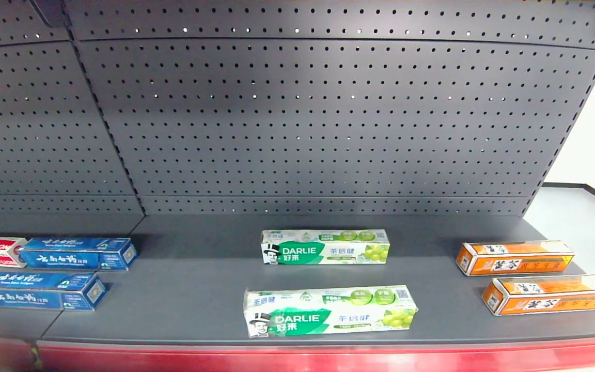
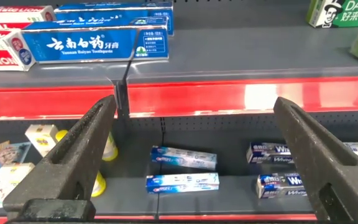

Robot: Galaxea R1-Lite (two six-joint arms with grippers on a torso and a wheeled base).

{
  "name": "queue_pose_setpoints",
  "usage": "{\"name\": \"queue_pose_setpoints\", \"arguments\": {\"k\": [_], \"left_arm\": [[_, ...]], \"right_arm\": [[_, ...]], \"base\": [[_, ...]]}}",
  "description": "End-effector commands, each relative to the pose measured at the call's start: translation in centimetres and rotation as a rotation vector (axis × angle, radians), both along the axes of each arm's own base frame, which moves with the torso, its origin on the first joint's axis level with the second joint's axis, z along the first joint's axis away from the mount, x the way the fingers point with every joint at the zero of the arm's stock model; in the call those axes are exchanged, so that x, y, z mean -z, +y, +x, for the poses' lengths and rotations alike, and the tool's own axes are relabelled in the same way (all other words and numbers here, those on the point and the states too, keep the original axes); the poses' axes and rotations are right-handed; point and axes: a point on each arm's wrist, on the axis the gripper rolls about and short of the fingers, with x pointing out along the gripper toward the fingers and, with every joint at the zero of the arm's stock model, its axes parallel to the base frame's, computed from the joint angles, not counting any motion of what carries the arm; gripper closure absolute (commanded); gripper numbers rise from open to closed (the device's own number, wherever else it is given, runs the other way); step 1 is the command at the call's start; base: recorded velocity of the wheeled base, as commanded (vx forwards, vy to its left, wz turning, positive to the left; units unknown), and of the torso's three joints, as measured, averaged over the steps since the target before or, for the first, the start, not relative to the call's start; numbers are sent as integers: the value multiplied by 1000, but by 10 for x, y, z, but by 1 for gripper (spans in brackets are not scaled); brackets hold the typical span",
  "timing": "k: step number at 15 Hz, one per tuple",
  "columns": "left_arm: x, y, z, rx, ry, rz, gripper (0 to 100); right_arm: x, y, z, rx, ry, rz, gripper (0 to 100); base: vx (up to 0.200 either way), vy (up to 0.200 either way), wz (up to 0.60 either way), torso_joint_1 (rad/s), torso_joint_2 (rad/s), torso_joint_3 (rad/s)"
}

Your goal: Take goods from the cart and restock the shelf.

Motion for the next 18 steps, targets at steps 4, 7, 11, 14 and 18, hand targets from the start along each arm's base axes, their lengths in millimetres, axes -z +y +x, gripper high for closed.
{"name": "queue_pose_setpoints", "arguments": {"k": [4,7,11,14,18], "left_arm": [[0,0,0,0,0,1,0],[0,0,0,0,0,1,0],[0,0,0,0,0,1,0],[0,0,0,-1,0,-1,0],[0,0,0,-1,0,-1,0]], "right_arm": [[0,0,0,-1,4,0,0],[0,0,0,-1,2,0,0],[0,0,0,-1,4,0,0],[0,0,0,-1,4,0,0],[0,0,0,-1,4,0,0]], "base": [[0,0,0,0,0,0],[0,0,0,0,0,0],[0,0,0,0,0,0],[0,0,0,0,0,0],[0,0,0,0,0,0]]}}
